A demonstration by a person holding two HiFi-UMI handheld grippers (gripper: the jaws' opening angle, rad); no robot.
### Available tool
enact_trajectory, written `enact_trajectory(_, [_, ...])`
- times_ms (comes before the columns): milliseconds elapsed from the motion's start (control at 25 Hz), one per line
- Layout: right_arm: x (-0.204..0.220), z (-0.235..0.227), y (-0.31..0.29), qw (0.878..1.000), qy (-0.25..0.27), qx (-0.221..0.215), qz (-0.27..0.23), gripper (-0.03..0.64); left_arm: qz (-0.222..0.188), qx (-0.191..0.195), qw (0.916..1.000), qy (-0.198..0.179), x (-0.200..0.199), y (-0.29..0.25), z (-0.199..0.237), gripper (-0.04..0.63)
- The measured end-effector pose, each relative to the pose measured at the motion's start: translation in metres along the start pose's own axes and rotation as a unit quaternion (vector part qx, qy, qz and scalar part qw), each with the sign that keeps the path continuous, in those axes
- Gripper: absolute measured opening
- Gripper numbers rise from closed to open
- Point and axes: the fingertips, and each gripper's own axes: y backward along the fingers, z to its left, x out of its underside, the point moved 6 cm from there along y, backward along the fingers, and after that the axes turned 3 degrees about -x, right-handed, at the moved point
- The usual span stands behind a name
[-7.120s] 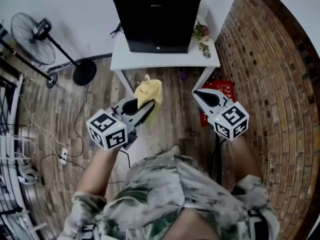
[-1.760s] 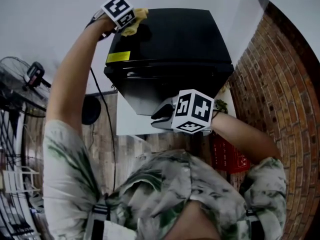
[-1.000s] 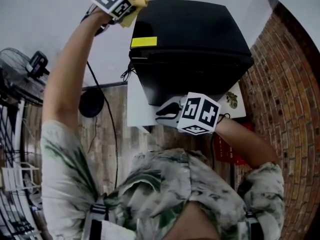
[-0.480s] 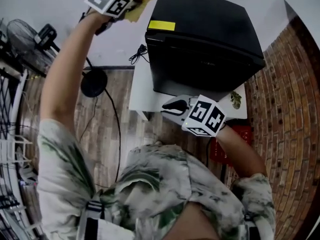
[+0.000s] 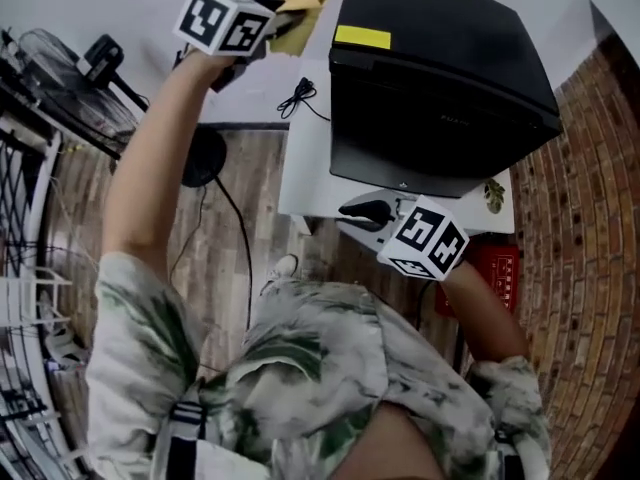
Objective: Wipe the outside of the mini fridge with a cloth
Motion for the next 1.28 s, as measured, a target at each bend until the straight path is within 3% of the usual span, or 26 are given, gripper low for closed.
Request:
enact_trajectory(240, [-0.031, -0.025, -0.05, 0.997, -0.053, 0.054, -0.012, 0.075, -0.061, 0.058, 0.9965, 0.001, 0.023, -0.013, 0.014, 0.084])
enact_trajectory(560, [-0.055, -0.04, -0.097, 0.982, -0.127, 0.137, -0.04, 0.075, -0.091, 0.139, 0.9856, -0.03, 0.058, -0.045, 0.006, 0.084])
enact_trajectory(960, [-0.045, -0.033, -0.113, 0.959, -0.194, 0.202, -0.037, 0.075, -0.104, 0.199, 0.9701, -0.092, 0.102, -0.064, -0.034, 0.084])
enact_trajectory(1280, [-0.029, -0.029, -0.11, 0.949, -0.224, 0.217, -0.044, 0.075, -0.056, 0.207, 0.972, -0.097, 0.157, -0.099, -0.062, 0.084])
